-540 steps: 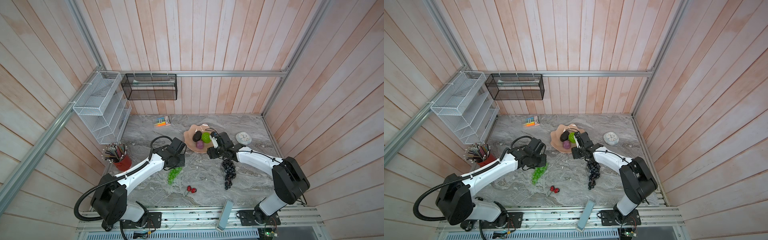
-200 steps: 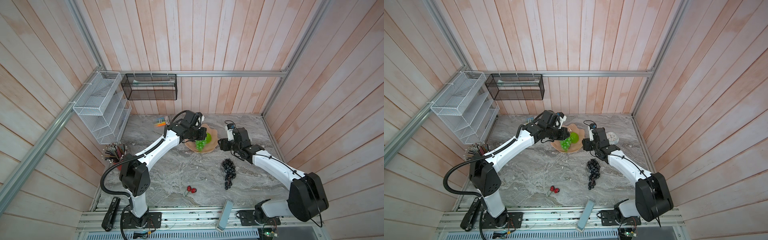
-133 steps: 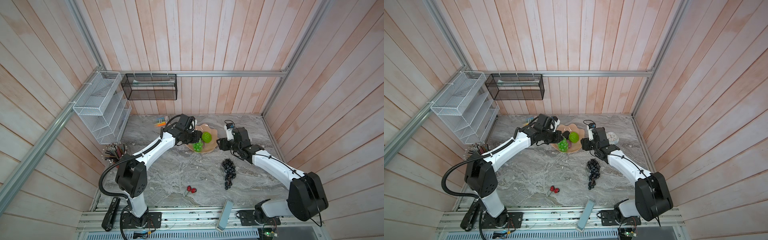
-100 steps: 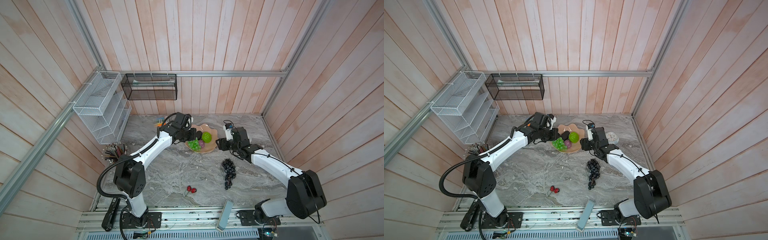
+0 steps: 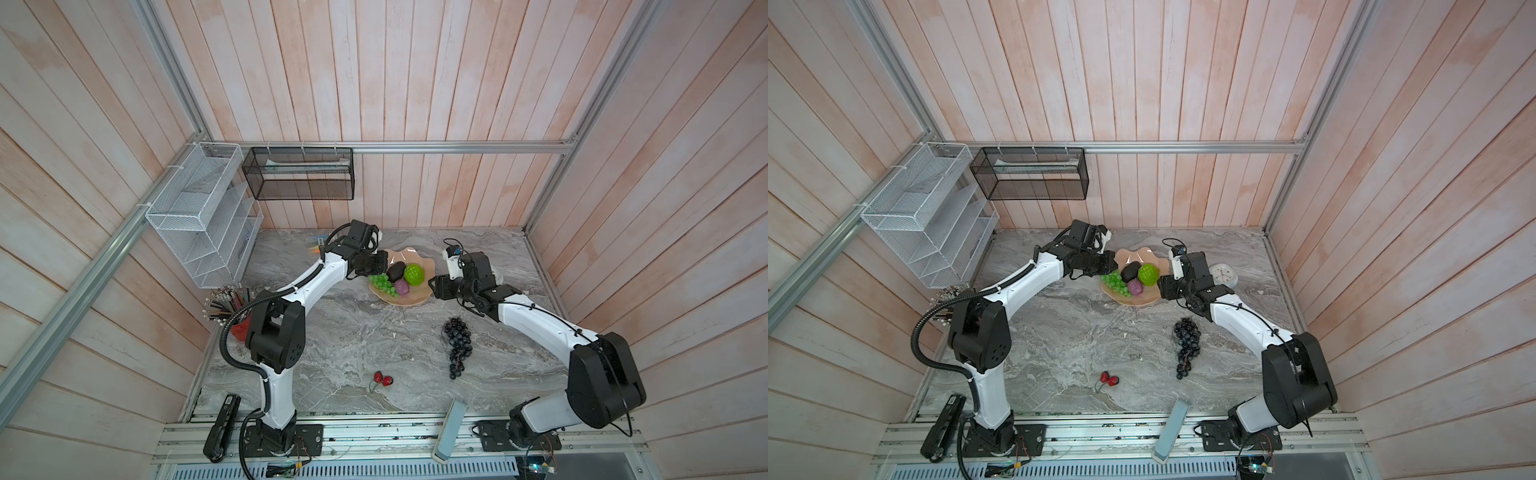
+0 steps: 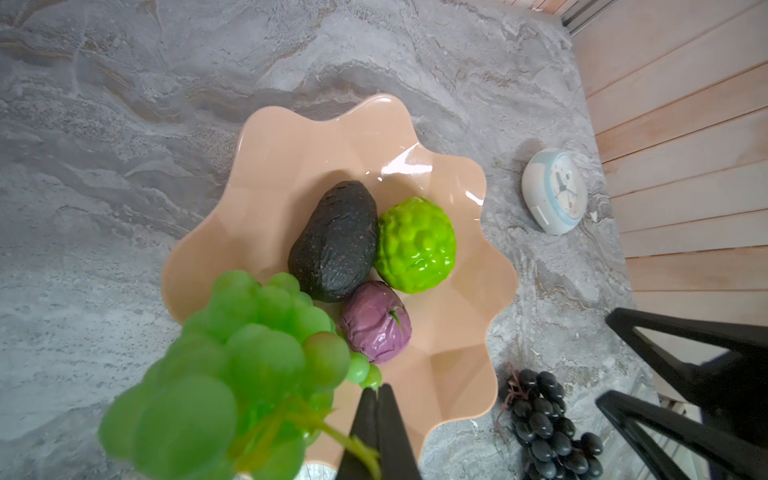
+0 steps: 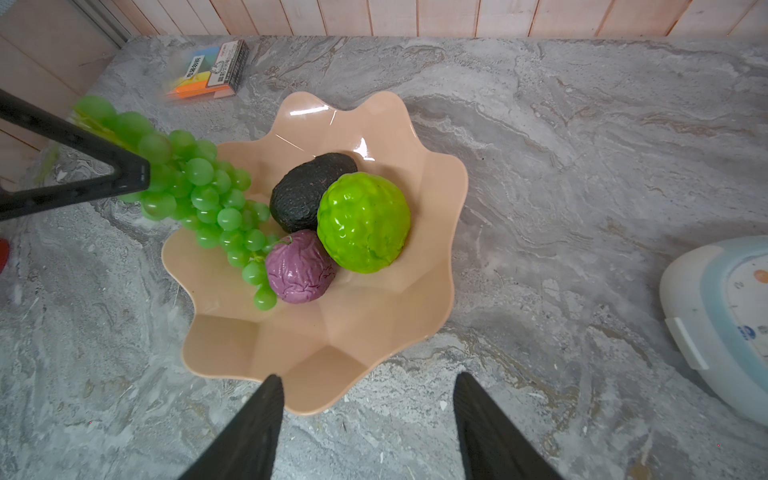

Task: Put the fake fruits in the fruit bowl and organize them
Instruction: 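Carry the green grapes over the bowl edge beside the avocado with left gripper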

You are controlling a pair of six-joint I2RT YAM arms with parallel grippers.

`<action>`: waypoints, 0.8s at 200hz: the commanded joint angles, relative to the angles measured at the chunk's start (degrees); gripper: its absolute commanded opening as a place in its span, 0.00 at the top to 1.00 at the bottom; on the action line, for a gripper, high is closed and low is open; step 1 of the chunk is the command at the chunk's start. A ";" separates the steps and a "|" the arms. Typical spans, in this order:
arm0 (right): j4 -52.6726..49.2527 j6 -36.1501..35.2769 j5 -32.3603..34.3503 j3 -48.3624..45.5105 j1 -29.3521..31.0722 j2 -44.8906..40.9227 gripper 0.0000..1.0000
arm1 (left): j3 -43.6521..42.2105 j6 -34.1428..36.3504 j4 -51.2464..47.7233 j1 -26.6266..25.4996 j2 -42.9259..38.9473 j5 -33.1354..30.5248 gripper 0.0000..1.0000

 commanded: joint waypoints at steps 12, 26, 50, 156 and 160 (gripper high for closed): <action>-0.79 -0.47 -0.95 1.37 0.86 1.25 0.35 | 4.89 2.88 0.65 0.18 3.13 1.05 1.00; -0.74 -0.47 -0.99 1.31 1.25 1.38 0.34 | 6.68 3.32 -0.10 0.18 4.94 1.81 1.00; -0.28 -0.13 -1.09 1.01 1.98 1.73 0.35 | 9.19 4.42 -0.75 0.18 7.82 2.54 1.00; 1.48 0.84 -1.60 -1.19 3.37 2.22 0.35 | 17.02 6.79 -1.75 0.18 16.10 5.31 0.88; 1.67 0.84 -1.65 -1.34 3.37 2.13 0.35 | 17.56 7.08 -2.09 0.18 16.33 4.77 0.84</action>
